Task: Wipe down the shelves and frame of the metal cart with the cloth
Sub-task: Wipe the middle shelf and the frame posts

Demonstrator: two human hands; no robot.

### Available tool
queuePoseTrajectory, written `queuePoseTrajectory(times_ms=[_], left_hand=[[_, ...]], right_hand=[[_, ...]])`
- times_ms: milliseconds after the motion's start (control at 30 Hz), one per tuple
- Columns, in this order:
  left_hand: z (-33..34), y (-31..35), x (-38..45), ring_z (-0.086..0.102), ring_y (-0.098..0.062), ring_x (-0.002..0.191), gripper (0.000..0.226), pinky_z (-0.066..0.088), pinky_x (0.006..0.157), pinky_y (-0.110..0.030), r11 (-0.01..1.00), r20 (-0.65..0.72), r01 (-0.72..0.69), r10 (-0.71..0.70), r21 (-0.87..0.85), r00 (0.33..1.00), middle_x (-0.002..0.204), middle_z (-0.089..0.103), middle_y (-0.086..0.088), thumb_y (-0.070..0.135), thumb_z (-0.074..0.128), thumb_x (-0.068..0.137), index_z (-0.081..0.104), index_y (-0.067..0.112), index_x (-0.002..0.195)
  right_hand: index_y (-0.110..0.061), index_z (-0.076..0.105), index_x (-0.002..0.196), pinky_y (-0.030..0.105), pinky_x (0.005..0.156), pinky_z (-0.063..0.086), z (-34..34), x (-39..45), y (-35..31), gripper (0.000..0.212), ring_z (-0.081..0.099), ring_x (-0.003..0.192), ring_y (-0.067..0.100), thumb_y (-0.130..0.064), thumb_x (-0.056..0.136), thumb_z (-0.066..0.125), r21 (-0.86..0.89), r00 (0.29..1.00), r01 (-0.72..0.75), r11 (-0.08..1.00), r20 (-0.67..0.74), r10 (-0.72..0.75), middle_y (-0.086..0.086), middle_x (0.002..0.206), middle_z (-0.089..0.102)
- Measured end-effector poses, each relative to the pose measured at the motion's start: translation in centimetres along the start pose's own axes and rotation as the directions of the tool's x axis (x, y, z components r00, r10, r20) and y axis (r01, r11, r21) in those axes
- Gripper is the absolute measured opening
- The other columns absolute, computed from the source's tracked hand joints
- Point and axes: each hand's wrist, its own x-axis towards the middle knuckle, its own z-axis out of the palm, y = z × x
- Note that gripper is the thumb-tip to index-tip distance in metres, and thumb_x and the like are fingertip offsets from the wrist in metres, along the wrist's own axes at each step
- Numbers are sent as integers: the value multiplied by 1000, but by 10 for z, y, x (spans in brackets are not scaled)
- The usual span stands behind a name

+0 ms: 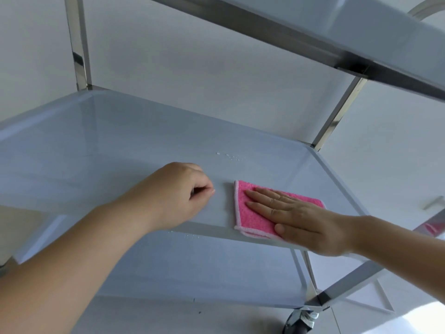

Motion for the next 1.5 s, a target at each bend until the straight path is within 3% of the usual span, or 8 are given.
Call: queuePoseTrajectory(times_ms=[167,367,467,767,1000,1200,1400,1500], left_hand=[[3,0,-1,49,-8,62,23,42,62,-29,1000,-2,0,0,11,1000,67,51,5,25,53,88,63,14,69],[3,3,1,54,-15,69,17,46,67,-35,1000,34,-12,12,-1,999,71,52,6,20,55,86,64,15,72],[1,3,1,53,-12,67,16,46,66,-33,1000,48,-1,2,-24,999,72,52,6,19,55,84,63,16,70],[-2,1,2,55,-18,70,18,46,68,-36,999,47,38,-37,-36,998,74,54,3,22,56,86,65,13,73],[0,2,-1,52,-20,67,25,46,66,-38,999,28,36,-36,19,999,73,47,4,25,50,90,62,12,72],[-1,8,-4,49,-21,62,24,45,58,-39,996,-63,22,-17,87,998,72,48,1,24,48,87,57,13,68],[-4,13,-9,46,-24,54,23,42,47,-35,982,-169,31,1,189,986,64,48,0,25,45,79,54,13,62],[-5,11,-9,46,-24,55,25,43,48,-36,980,-178,-5,40,197,983,64,49,-2,25,44,80,55,11,63]], right_hand=[[-33,12,148,25,116,8,-15,17,10,46,8,144,8,-27,104,25,60,998,43,997,39,-45,-16,157,7],[-40,9,143,17,115,-1,-30,39,42,46,2,142,-3,-35,100,24,154,978,-187,970,123,169,-18,155,6],[-42,6,138,22,116,-2,-33,59,71,43,0,142,-1,-31,101,24,155,944,-310,938,170,283,-18,153,0],[-11,14,147,13,107,-2,-29,114,146,46,7,144,14,-20,103,21,77,773,-631,772,137,619,4,157,6],[-14,25,145,31,118,10,-19,146,163,49,15,143,16,-31,100,32,-182,870,-487,854,-16,493,2,155,20],[-4,20,146,26,114,-1,-22,180,136,47,6,145,20,-18,102,27,143,798,-603,785,92,596,10,157,11],[-15,15,148,14,107,-6,-24,173,106,46,4,144,11,-24,103,22,69,865,-499,864,97,492,-1,158,5],[-16,11,148,17,111,-6,-26,168,93,47,0,144,9,-23,103,20,82,883,-461,884,141,447,-1,158,1]])
